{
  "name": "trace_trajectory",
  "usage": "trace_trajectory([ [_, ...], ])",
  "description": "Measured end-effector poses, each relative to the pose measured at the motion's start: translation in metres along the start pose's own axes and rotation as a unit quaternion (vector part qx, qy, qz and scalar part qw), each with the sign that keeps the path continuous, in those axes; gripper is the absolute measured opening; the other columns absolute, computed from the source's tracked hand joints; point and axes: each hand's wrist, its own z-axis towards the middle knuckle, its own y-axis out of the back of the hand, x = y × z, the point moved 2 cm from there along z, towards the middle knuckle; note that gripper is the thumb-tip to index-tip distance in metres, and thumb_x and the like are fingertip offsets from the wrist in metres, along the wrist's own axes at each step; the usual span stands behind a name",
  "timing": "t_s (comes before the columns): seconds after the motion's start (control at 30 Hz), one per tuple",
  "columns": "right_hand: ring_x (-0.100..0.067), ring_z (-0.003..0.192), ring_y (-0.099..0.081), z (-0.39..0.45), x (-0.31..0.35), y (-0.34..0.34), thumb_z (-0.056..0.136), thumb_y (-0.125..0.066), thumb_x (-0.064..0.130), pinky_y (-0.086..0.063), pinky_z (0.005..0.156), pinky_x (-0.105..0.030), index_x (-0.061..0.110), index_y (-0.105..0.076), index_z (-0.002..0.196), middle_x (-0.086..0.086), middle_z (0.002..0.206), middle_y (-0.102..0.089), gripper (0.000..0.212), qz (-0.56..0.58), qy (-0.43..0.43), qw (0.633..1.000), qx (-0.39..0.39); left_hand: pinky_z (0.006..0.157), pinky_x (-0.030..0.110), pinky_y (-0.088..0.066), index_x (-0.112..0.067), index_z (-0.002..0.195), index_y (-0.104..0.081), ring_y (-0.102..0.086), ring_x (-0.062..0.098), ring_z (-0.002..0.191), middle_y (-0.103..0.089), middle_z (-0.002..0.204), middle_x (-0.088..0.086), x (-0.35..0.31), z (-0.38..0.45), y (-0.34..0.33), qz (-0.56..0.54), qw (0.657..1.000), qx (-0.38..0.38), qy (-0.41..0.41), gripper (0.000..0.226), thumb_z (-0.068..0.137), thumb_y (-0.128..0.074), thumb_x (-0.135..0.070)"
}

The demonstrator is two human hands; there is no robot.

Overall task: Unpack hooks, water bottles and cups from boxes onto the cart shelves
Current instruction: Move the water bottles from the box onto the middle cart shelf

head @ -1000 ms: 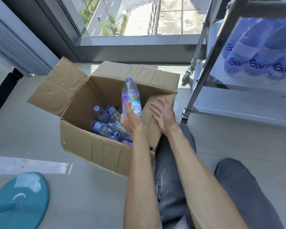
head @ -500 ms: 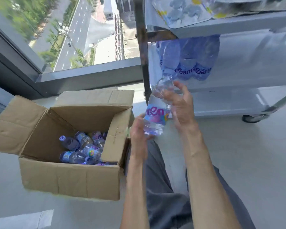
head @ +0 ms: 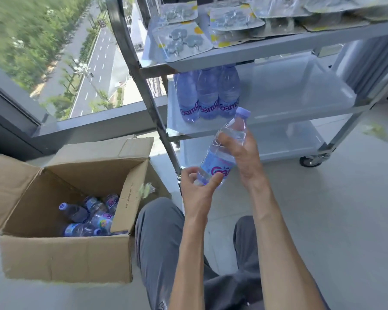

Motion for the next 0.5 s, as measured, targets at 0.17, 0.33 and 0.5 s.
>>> trace_trajectory([
  [0.17,-0.008,0.079,-0.069,0.004,-0.001,0.022,0.059,-0.087,0.042,-0.052,0.068,-0.022,0.022,-0.067,0.097,0.010,0.085,-0.073,0.048,-0.062,-0.043,0.996,-0.055,0.074,0.032,-0.060,-0.031,0.104,-0.051,-0.072,0.012,0.078,-0.061,0.110,0.001,0.002,0.003,-0.013,0.024,0.999,-0.036,-0.018,0.062,0.055,-0.087,-0.044],
  [0.33,-0.021,0.080,-0.072,0.004,-0.005,0.037,0.052,-0.092,0.034,-0.058,0.071,-0.032,0.012,-0.063,0.108,-0.005,0.090,-0.074,0.067,-0.029,-0.052,0.993,-0.107,0.076,0.030,-0.056,-0.002,0.124,-0.057,-0.068,0.030,0.096,-0.069,0.108,0.015,0.015,0.016,-0.025,-0.114,0.980,0.114,0.117,0.064,0.078,-0.076,-0.042],
  [0.5,-0.018,0.077,-0.072,0.011,-0.010,0.048,0.056,-0.089,0.025,-0.055,0.065,-0.026,0.008,-0.058,0.113,-0.008,0.092,-0.075,0.067,0.031,-0.036,0.992,-0.116,0.080,0.028,-0.056,-0.012,0.110,-0.069,-0.069,0.022,0.090,-0.072,0.100,0.010,0.024,0.027,-0.051,-0.124,0.984,0.114,0.060,0.031,0.081,-0.073,-0.025],
])
